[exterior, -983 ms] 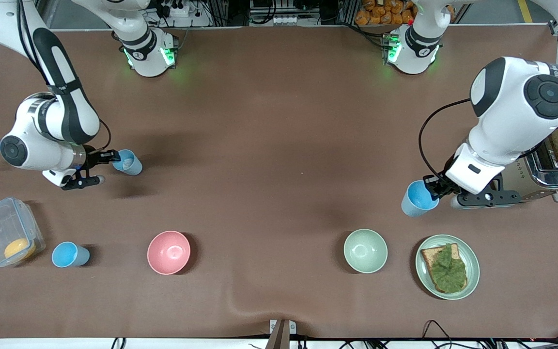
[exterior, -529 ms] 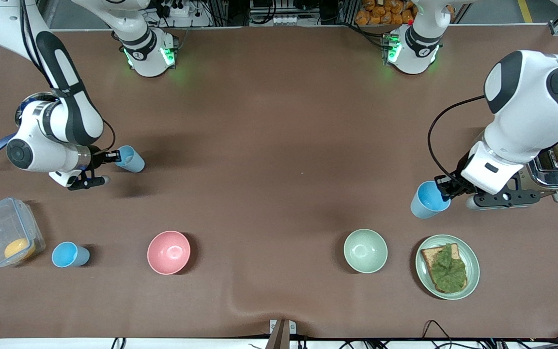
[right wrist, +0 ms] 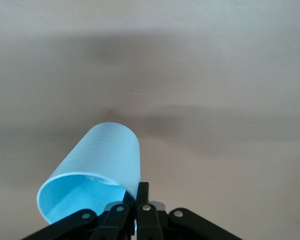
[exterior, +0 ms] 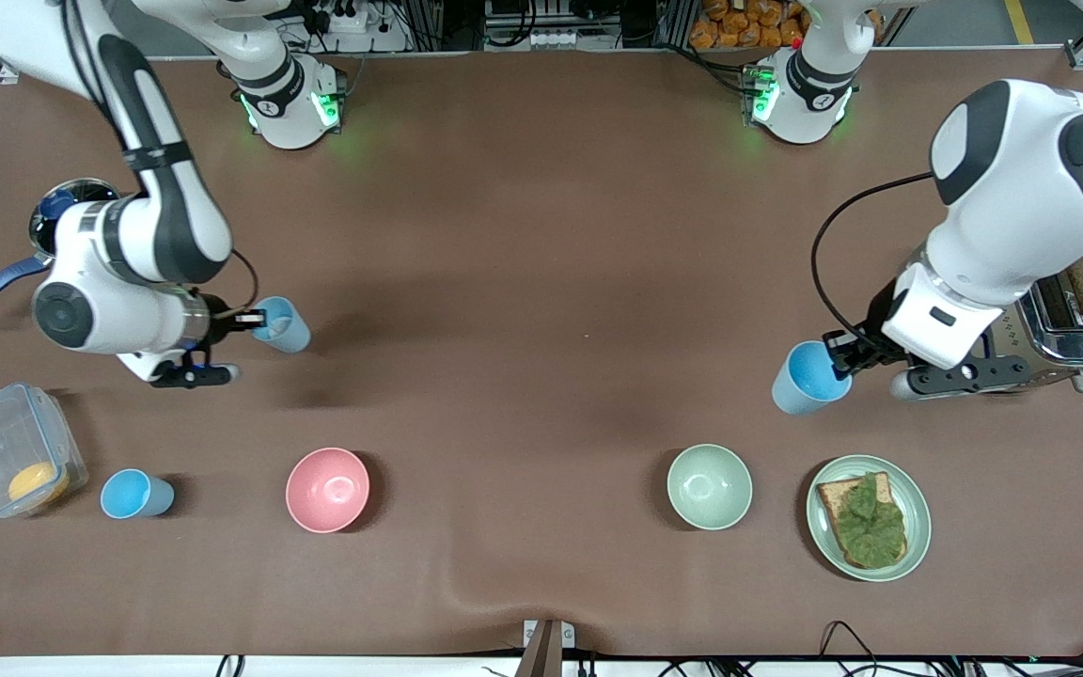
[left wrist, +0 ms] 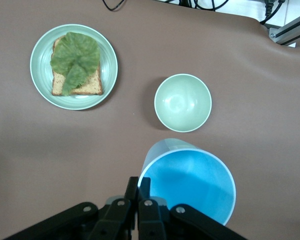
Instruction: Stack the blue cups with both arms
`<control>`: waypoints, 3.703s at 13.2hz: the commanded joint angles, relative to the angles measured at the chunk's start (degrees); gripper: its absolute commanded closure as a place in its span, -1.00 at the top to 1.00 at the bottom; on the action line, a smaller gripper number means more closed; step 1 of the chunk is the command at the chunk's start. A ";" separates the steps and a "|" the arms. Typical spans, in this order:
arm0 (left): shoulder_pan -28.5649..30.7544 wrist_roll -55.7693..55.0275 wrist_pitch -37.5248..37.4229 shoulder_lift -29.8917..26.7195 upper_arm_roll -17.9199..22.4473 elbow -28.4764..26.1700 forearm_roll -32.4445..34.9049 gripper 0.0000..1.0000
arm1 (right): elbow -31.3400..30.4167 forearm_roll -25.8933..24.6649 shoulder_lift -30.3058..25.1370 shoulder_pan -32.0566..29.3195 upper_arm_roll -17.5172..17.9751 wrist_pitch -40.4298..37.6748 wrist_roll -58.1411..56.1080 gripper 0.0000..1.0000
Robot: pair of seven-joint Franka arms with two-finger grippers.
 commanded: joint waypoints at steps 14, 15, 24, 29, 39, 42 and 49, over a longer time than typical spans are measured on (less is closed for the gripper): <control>-7.63 -22.03 -1.06 2.22 -2.35 0.51 -0.92 -1.00 | 21.68 15.19 19.31 25.13 -0.43 5.26 31.89 -1.00; -7.98 -21.95 -1.06 2.40 -2.35 0.51 -0.92 -1.00 | 21.68 15.55 19.92 25.83 -0.43 5.35 31.98 -1.00; -12.11 -30.02 -0.71 5.56 -2.35 0.78 -0.84 -1.00 | 21.86 16.35 20.99 27.69 -0.43 9.22 33.92 0.99; -17.54 -37.30 0.25 8.19 -2.26 2.17 -0.83 -1.00 | 22.65 15.82 13.27 21.73 -0.78 4.32 32.86 1.00; -36.18 -44.80 9.39 23.23 4.59 11.85 1.36 -1.00 | 13.59 -3.75 -8.80 -1.92 -0.96 -8.97 10.49 1.00; -37.07 -45.23 9.22 24.89 4.59 11.50 3.21 -1.00 | 13.94 -4.48 -12.84 -5.18 -3.05 -12.30 5.88 1.00; -38.21 -50.06 9.22 26.22 4.59 11.50 5.32 0.98 | 20.27 -5.79 -16.46 -4.66 -8.87 -20.48 5.70 1.00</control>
